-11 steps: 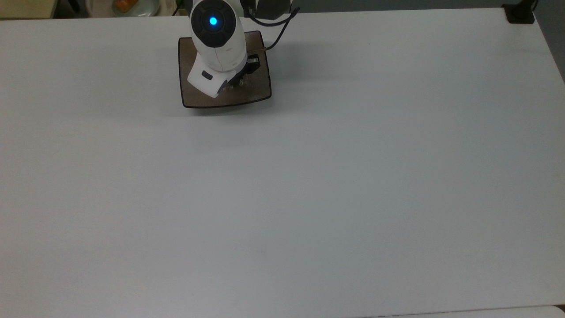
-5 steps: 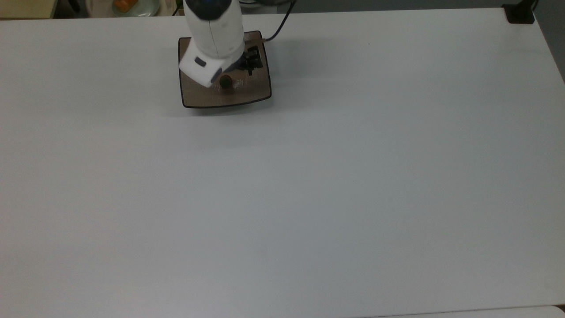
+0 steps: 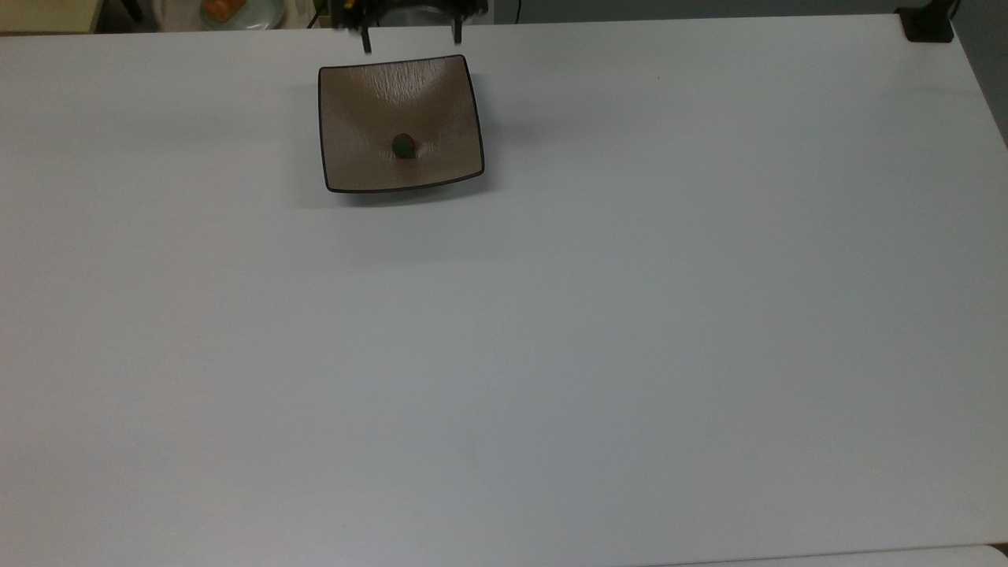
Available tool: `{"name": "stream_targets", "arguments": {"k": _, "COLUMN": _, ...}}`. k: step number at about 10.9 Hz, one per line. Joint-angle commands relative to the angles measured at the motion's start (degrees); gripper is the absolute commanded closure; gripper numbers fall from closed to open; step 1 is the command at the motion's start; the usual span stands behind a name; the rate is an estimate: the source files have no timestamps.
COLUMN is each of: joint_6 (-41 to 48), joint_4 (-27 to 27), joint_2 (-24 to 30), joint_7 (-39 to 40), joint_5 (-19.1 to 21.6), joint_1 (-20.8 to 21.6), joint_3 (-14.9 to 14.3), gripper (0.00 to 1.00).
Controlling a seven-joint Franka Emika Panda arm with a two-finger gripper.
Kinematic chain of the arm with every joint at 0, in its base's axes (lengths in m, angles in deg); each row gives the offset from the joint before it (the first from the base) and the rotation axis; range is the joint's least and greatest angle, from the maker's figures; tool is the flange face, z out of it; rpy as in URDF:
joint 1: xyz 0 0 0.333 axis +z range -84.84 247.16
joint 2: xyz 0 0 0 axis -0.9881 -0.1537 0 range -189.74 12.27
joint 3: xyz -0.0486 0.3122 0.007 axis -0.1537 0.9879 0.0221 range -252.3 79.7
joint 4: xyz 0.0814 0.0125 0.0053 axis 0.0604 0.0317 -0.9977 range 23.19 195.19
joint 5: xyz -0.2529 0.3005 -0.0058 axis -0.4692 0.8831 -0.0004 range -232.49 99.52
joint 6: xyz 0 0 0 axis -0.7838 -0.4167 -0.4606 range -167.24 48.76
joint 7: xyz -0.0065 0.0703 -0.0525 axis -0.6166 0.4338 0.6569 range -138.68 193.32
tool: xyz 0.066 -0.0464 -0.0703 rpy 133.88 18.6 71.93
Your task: Strawberries on a ceramic plate
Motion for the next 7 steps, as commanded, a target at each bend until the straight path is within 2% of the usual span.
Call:
{"name": "stream_targets", "arguments": {"k": 1, "joint_6": 1.37, "joint_4": -0.19, "joint_2": 4.44, "joint_7": -7.4, "joint_5": 1.75, "joint_1": 3.54, "joint_3": -1.7, "gripper": 0.0}}
{"name": "stream_targets", "arguments": {"k": 3, "joint_6": 1.46, "joint_4": -0.45, "joint_2": 4.54, "joint_7": -8.39, "joint_5": 6.66, "joint_1": 6.78, "joint_3": -5.98, "gripper": 0.0}}
{"name": "stream_targets", "arguments": {"k": 4, "joint_6": 0.59, "joint_4": -0.37, "joint_2": 4.37, "joint_7": -8.39, "joint_5": 7.03, "joint_1": 8.1, "joint_3": -7.4, "gripper": 0.0}}
{"name": "stream_targets", "arguments": {"k": 7, "joint_6": -4.32, "joint_4": -0.28, "joint_2": 2.62, "joint_7": -8.12, "joint_5": 6.86, "joint_1": 7.77, "joint_3": -7.68, "gripper": 0.0}}
